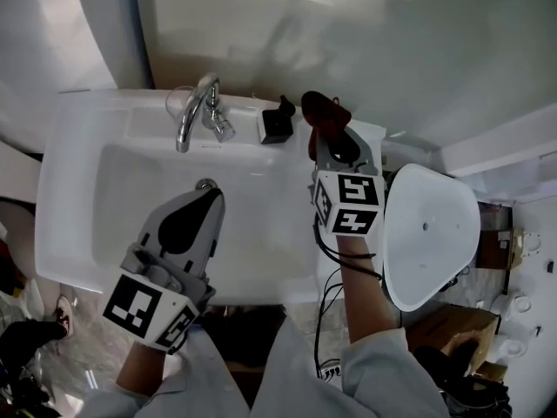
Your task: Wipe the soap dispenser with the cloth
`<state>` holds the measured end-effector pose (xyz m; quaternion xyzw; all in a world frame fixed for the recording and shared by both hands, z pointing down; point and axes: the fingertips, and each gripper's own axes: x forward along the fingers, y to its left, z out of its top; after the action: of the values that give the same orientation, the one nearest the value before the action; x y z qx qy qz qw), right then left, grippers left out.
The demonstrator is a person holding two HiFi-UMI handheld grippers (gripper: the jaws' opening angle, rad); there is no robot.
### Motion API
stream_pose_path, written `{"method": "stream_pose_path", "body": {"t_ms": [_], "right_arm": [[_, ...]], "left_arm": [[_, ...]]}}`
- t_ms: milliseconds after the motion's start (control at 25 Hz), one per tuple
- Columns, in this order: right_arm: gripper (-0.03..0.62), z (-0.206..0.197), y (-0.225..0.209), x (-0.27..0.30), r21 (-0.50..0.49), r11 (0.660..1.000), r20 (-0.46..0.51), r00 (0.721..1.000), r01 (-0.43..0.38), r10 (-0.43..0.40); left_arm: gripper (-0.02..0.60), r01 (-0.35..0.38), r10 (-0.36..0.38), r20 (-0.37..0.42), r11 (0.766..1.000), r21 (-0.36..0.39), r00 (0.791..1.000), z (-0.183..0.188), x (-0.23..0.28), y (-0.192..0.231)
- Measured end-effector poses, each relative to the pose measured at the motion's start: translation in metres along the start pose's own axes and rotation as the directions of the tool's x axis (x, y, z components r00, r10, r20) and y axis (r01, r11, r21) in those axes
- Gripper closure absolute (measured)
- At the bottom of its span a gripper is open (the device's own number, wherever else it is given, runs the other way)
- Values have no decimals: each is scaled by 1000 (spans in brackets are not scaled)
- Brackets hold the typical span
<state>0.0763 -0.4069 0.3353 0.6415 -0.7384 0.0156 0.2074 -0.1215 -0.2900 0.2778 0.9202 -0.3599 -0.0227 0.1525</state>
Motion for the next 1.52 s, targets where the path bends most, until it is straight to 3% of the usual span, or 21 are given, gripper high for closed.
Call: {"method": "stream_pose_path", "body": {"t_ms": [280, 960, 1520], "right_arm": [[539, -22, 5, 34, -10, 999, -64, 998, -30, 29], [539, -90, 13, 80, -39, 988, -200, 970, -149, 139], [539, -152, 20, 85, -20, 964, -317, 916, -264, 244]], "left_arm": [[584, -2, 2, -13, 1000, -6, 1000, -2, 10, 5], [584, -86, 85, -32, 996, -24, 996, -13, 27, 7], [584, -140, 140, -36, 990, -24, 990, -17, 45, -3]]}}
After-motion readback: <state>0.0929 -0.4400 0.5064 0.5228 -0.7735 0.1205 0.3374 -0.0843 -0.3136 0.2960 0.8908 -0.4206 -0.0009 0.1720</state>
